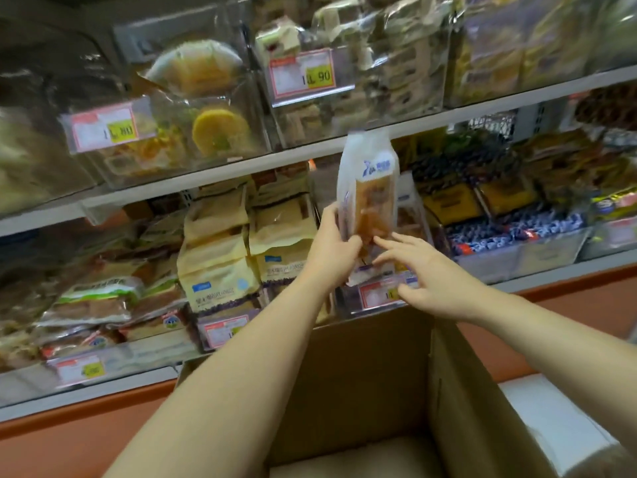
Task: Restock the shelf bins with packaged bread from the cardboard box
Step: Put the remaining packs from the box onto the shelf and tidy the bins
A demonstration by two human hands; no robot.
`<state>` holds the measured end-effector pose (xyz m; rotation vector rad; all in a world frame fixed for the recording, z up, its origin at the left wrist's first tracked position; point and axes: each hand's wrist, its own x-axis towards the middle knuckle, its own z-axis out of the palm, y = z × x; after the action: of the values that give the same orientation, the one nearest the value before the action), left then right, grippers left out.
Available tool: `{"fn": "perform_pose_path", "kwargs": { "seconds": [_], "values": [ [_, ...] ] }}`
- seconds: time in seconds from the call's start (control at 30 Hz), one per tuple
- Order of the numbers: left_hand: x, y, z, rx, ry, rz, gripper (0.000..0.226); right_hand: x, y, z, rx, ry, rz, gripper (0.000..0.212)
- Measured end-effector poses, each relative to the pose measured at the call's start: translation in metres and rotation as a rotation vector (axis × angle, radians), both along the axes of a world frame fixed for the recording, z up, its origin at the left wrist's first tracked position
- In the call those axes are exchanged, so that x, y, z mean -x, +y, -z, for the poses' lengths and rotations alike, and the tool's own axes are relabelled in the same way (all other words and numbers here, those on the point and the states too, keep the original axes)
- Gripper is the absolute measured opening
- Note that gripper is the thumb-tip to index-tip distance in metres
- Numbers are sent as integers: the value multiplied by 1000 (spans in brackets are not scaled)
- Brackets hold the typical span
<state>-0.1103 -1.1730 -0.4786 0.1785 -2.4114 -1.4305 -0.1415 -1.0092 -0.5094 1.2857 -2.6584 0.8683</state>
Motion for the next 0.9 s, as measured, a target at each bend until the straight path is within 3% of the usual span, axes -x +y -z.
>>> {"fn": "perform_pose_path", "kwargs": {
  "seconds": [0.07, 0.13, 0.23, 0.3, 0.43, 0.5, 0.63, 0.7, 0.8, 0.9],
  "values": [
    [7, 0, 10, 92, -17, -60, 75, 12, 1, 8, -37, -36, 27, 42],
    [6, 6, 18, 256, 21, -123, 78, 18, 3, 15, -32, -52, 48, 42],
    [2, 8, 35, 612, 58, -114, 61, 23, 2, 25, 9, -39, 78, 44],
    [2, 5, 43, 783, -37, -68, 41, 28, -2, 28, 42, -26, 106, 42],
    [5, 7, 44, 904, -151, -62, 31, 40, -8, 23, 305, 34, 350, 35],
    [7, 9, 41, 967, -170, -72, 30, 46, -10, 19, 399, -58, 449, 35],
    [4, 9, 32, 1179, -270, -68, 28, 51, -21, 10, 336, -158, 180, 38],
    [-1, 8, 22, 1217, -158, -90, 26, 49, -30, 4, 289, -116, 56, 41],
    [0, -1, 3, 1194, 178, -174, 24, 50, -39, 6, 181, -103, -1, 42],
    [17, -17, -6, 1270, 132, -231, 49, 57, -32, 3, 42, -87, 5, 43]
  ]
}}
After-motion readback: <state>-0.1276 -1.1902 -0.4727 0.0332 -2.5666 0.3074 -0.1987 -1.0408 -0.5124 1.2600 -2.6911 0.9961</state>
